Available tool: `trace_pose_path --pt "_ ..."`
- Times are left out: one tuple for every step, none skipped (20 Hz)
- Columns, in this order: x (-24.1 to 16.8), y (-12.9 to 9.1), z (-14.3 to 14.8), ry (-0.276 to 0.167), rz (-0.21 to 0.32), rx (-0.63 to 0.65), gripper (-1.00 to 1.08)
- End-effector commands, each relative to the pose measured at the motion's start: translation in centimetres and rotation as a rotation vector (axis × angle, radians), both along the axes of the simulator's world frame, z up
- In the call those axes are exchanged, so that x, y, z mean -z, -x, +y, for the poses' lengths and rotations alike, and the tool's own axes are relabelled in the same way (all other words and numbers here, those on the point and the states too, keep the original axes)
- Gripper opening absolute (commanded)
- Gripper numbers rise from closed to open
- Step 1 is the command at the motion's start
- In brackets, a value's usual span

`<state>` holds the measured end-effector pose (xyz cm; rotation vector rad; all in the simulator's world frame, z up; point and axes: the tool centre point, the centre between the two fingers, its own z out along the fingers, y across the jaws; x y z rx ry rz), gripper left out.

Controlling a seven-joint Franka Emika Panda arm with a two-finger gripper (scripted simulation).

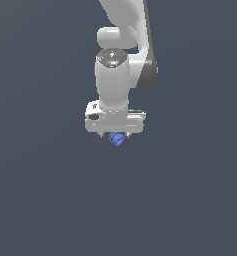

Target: Pick up the object and move it to a goal position.

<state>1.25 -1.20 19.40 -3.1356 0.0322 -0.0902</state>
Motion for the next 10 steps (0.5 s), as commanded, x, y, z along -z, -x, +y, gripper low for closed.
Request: trace_pose_path --pt "0.0 0.0 0.0 0.0 0.0 0.0 1.0" --pt "0.0 0.0 -0.1 0.0 -0.001 0.001 1.0" --pt "-0.1 0.0 -0.2 0.001 -0.002 0.004 1.0" --pt "-0.1 -0.1 -0.5 0.003 -0.005 0.008 1.0" --pt "-0.3 -0.2 -0.9 0.006 -0.009 0.015 1.0" --pt "-0.4 -0.2 -1.4 0.009 -0.013 0.023 1.0" --pt "-0.6 -0.3 -2.0 0.012 -0.019 0.032 1.0" --pt "-0.7 -0.4 -2.5 0.015 -0.023 0.04 1.0" --pt "-0.8 -0.4 -2.9 0.018 -0.027 0.046 1.0" --pt "-0.9 -0.5 -3.1 0.019 -0.029 0.05 1.0"
